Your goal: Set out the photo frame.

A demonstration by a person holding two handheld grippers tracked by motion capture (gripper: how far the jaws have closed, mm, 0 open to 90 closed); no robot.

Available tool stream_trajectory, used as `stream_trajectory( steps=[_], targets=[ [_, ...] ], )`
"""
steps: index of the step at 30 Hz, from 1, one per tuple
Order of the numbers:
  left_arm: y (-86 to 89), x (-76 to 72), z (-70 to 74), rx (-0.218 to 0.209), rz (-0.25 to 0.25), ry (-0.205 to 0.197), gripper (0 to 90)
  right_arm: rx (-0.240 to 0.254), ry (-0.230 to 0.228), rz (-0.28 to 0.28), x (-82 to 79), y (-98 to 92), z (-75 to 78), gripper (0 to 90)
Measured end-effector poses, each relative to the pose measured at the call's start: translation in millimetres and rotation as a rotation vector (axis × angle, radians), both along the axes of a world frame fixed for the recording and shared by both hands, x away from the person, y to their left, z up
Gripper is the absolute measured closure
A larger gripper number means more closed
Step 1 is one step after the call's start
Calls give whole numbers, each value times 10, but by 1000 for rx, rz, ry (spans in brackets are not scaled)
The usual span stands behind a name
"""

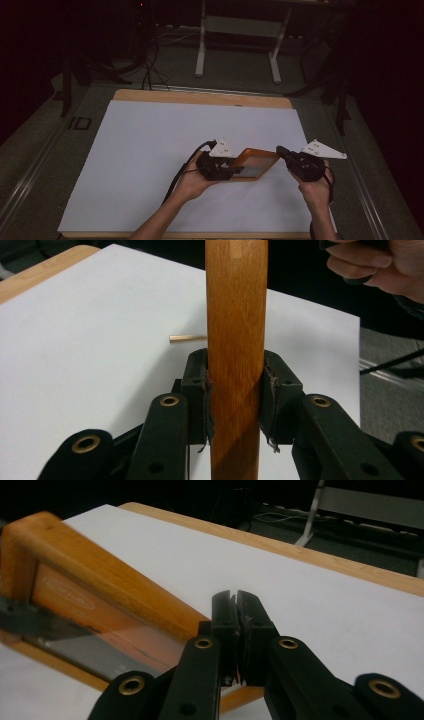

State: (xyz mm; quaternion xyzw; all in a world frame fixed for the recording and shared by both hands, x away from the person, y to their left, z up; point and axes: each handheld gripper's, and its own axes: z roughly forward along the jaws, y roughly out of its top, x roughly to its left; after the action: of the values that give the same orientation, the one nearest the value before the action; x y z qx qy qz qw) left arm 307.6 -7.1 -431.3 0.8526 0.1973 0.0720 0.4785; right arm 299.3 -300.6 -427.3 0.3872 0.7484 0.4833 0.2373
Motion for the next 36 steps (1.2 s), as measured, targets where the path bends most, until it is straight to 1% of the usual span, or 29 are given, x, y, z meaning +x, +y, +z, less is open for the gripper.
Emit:
stream_trajectory(
  steps=[2, 5, 7, 9, 11, 12, 14, 16, 18, 20, 21, 22, 26, 27, 28, 29, 30, 32, 36],
  targets=[
    [12, 29, 74, 18, -28, -5, 691, 3, 1, 12, 0, 2, 8, 863],
    [25, 55, 184, 53, -77, -13, 690, 5, 2, 43, -5, 33, 17, 823],
    [35, 60, 251, 69, -105, -14, 690, -6, 0, 68, -13, 68, 23, 806],
    [45, 59, 305, 70, -124, -20, 690, -20, -5, 103, -24, 112, 27, 783],
    [53, 55, 344, 69, -127, -21, 690, -29, -4, 131, -37, 151, 33, 757],
    [57, 54, 360, 76, -130, -26, 689, -33, -5, 145, -41, 168, 35, 745],
    [59, 53, 373, 90, -137, -23, 688, -37, 2, 164, -49, 199, 42, 719],
    [76, 52, 377, 95, -149, -29, 689, -38, 6, 193, -59, 224, 47, 699],
    [86, 50, 371, 89, -164, -32, 689, -39, 14, 230, -64, 246, 46, 672],
    [88, 49, 369, 89, -179, -36, 688, -40, 17, 279, -68, 270, 36, 647],
    [95, 54, 367, 87, -185, -37, 688, -39, 19, 302, -72, 281, 30, 662],
    [104, 57, 366, 86, -190, -38, 688, -38, 13, 307, -76, 281, 27, 650],
    [115, 52, 365, 86, -190, -44, 687, -4, 16, 371, -73, 218, 19, 629],
    [115, 58, 362, 84, -190, -45, 687, -1, 15, 383, -78, 209, 16, 619],
    [116, 67, 359, 81, -192, -41, 687, 3, 15, 402, -80, 201, 14, 588],
    [114, 75, 355, 75, -196, -38, 686, 5, 18, 427, -84, 202, 11, 583],
    [112, 83, 351, 71, -203, -36, 686, 0, 15, 444, -89, 214, 6, 565],
    [102, 86, 346, 67, -218, -33, 685, -21, 13, 464, -82, 256, -10, 524],
    [76, 77, 335, 59, -247, -44, 682, -8, 28, 506, -12, 353, -54, 474]
  ],
)
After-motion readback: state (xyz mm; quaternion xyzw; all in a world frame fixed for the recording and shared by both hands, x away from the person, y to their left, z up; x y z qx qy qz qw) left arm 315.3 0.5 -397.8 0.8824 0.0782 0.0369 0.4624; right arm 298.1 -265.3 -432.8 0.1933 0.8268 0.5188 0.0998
